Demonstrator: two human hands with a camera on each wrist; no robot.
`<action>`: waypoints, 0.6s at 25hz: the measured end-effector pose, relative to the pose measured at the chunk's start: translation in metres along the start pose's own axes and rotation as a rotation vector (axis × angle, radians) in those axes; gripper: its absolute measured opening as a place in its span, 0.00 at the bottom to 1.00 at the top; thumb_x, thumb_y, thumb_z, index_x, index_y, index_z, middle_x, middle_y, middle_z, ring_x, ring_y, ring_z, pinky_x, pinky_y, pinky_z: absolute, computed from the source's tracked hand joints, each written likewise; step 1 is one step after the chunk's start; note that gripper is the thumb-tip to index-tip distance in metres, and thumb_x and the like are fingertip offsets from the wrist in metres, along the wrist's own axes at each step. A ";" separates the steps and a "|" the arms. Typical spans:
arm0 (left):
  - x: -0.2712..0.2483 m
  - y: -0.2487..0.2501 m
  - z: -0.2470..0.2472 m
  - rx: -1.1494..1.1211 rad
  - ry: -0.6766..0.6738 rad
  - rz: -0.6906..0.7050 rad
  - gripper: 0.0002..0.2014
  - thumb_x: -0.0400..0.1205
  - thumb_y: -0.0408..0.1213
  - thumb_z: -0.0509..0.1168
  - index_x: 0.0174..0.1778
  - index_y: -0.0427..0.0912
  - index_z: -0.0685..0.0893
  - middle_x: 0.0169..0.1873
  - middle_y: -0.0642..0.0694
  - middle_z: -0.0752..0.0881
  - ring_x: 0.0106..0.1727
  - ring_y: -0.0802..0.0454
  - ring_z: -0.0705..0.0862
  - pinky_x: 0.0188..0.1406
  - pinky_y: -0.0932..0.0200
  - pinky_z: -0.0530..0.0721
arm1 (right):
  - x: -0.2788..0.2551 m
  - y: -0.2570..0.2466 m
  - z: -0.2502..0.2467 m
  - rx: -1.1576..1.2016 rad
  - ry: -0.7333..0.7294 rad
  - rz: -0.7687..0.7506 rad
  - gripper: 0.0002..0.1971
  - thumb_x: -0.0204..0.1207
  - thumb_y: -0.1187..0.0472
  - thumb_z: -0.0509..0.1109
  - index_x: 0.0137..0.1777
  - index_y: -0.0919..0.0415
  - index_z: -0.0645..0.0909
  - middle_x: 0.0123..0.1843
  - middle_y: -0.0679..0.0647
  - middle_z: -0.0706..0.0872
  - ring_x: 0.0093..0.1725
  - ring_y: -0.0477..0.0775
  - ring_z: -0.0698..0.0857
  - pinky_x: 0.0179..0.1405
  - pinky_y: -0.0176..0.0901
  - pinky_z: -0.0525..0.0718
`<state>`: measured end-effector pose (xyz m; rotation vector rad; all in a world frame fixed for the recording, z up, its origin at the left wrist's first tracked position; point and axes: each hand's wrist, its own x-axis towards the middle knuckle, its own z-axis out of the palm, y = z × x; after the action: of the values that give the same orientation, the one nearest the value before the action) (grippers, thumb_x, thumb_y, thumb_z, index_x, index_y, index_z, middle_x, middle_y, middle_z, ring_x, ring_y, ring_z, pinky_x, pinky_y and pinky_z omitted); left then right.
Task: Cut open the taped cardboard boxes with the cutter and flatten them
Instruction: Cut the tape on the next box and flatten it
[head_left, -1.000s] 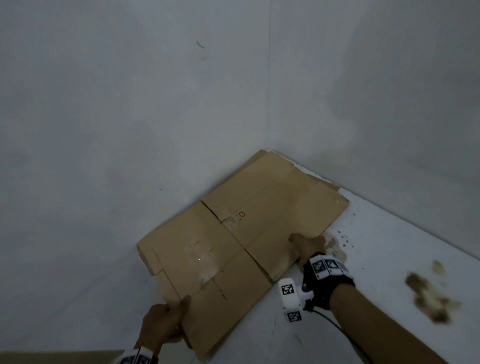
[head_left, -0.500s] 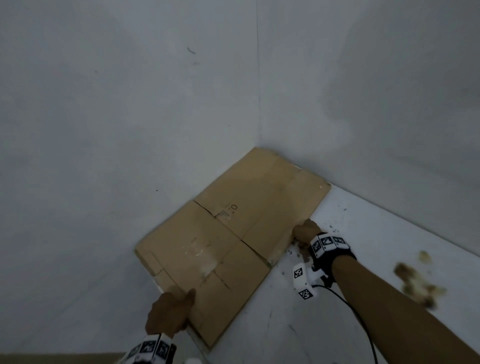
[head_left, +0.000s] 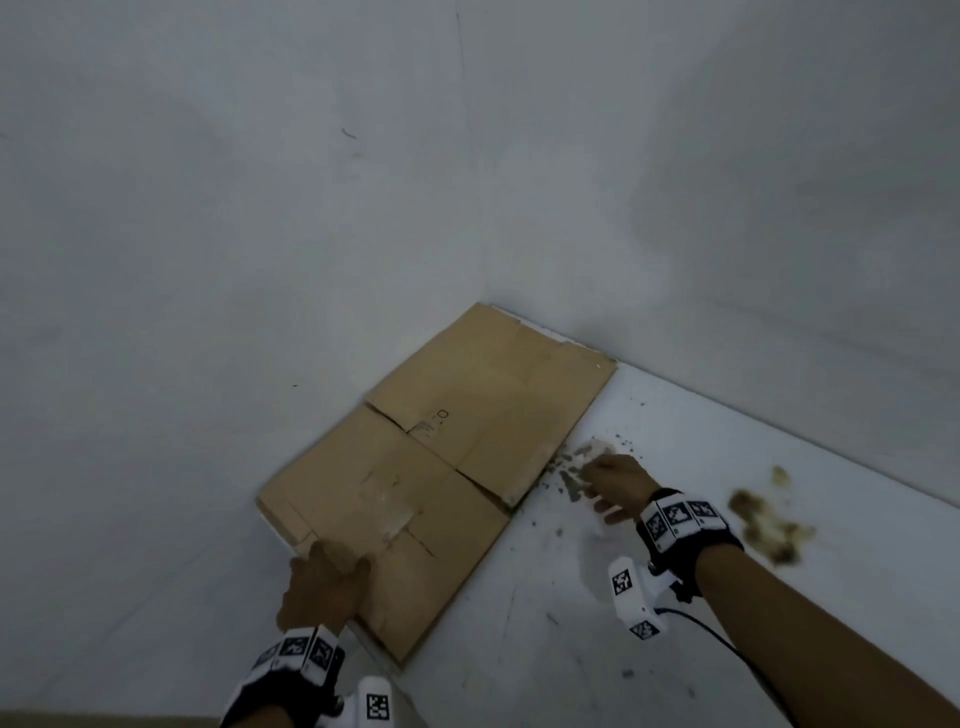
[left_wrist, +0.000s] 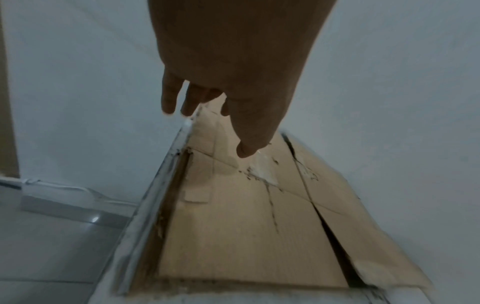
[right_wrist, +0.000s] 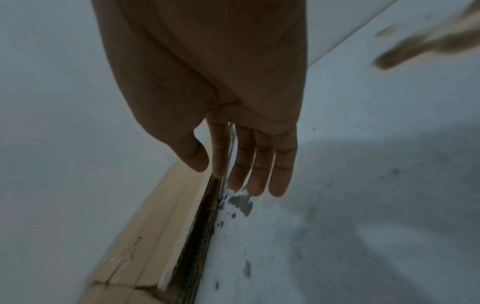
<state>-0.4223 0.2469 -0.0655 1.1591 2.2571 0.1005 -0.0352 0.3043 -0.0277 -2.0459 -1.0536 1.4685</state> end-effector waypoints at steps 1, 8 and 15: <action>-0.008 0.011 0.000 -0.003 0.047 0.065 0.44 0.75 0.66 0.65 0.84 0.47 0.65 0.82 0.39 0.66 0.76 0.36 0.74 0.74 0.41 0.74 | -0.016 0.008 -0.005 0.036 -0.028 -0.007 0.10 0.86 0.58 0.65 0.58 0.64 0.82 0.46 0.62 0.85 0.39 0.61 0.82 0.39 0.50 0.83; -0.083 0.115 0.051 0.029 -0.062 0.587 0.21 0.82 0.51 0.68 0.69 0.49 0.80 0.79 0.44 0.69 0.73 0.43 0.76 0.68 0.53 0.75 | -0.124 0.117 -0.086 0.233 0.173 -0.011 0.09 0.83 0.60 0.68 0.51 0.66 0.85 0.42 0.63 0.88 0.34 0.57 0.83 0.31 0.44 0.81; -0.222 0.222 0.162 0.274 -0.231 1.028 0.15 0.84 0.49 0.66 0.66 0.53 0.80 0.73 0.50 0.75 0.76 0.51 0.73 0.74 0.54 0.72 | -0.258 0.285 -0.221 0.323 0.529 0.094 0.08 0.82 0.61 0.70 0.45 0.64 0.86 0.41 0.63 0.89 0.32 0.57 0.83 0.32 0.46 0.81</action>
<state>-0.0778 0.1826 -0.0219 2.2369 1.3071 0.0502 0.2253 -0.0517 0.0130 -2.0888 -0.4802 0.9675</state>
